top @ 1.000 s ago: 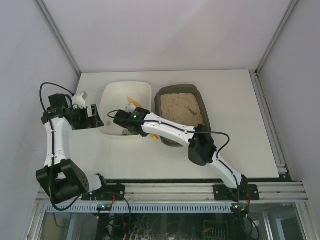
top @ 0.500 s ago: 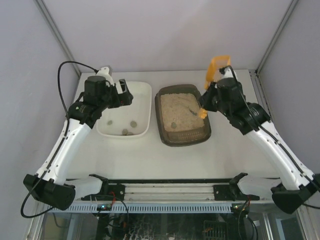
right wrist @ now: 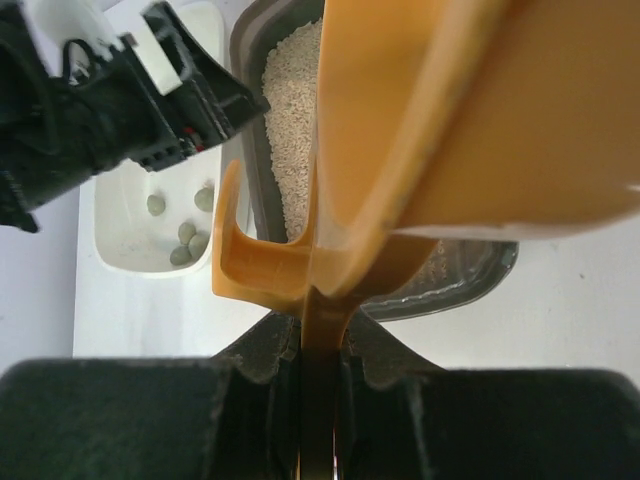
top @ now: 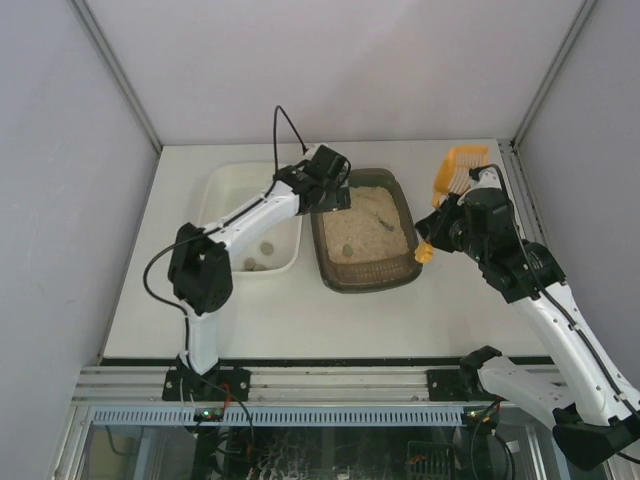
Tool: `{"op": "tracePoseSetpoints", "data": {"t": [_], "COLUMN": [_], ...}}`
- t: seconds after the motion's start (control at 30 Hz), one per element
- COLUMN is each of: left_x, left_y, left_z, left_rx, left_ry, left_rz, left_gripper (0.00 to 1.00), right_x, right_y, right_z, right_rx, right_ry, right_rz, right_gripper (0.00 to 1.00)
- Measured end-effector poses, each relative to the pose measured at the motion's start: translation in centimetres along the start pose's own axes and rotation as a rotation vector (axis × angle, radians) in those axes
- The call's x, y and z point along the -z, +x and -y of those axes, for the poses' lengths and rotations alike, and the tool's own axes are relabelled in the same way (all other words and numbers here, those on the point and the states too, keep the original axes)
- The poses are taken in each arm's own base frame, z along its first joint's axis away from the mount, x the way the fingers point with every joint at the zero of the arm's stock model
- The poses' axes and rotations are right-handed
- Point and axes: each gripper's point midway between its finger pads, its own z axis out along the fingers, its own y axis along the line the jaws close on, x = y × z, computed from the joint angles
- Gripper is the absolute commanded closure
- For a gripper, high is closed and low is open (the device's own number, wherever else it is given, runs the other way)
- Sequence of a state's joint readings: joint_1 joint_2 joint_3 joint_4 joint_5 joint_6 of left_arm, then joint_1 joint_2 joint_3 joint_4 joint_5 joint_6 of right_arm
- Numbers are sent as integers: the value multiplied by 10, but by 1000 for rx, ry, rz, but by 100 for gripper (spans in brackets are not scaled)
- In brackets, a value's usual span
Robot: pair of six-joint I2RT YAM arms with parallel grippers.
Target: Clean the litter box
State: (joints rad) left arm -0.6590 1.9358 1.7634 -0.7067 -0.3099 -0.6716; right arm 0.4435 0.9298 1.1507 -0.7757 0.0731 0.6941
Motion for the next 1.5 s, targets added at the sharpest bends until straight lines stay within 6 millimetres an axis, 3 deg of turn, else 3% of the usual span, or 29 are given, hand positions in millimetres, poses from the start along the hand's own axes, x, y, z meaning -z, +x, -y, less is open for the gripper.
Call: {"op": "tracePoseSetpoints", "data": {"t": [0.1, 0.23, 0.37, 0.47, 0.63, 0.7, 0.9, 1.13, 1.5], "left_x": [-24, -38, -46, -55, -70, -75, -78, -79, -81], "left_y": [19, 21, 12, 10, 24, 30, 27, 18, -1], "left_z": [-10, -21, -18, -12, -9, -11, -18, -23, -3], "left_rx": [-33, -46, -52, -76, -122, -138, -188, -277, -469], "left_ry": [-78, -143, -159, -161, -172, -183, -212, -231, -176], "left_rz": [-47, -47, -20, -9, -35, -48, -40, -31, 7], "left_gripper": [7, 12, 24, 27, 28, 33, 53, 64, 89], "right_x": [1, -8, -22, -30, -38, -40, -46, -53, -50], "right_y": [-5, -2, 8, 14, 15, 15, 18, 22, 15], "right_z": [6, 19, 36, 47, 57, 59, 66, 64, 65], "right_rx": [-5, -9, -26, -44, -70, -76, -100, -125, -128], "right_ry": [11, 31, 55, 59, 45, 36, 18, -24, -29], "right_rz": [13, -8, -60, -93, -106, -108, -111, -112, -67], "right_gripper": [100, 100, 100, 100, 100, 100, 100, 100, 100]}}
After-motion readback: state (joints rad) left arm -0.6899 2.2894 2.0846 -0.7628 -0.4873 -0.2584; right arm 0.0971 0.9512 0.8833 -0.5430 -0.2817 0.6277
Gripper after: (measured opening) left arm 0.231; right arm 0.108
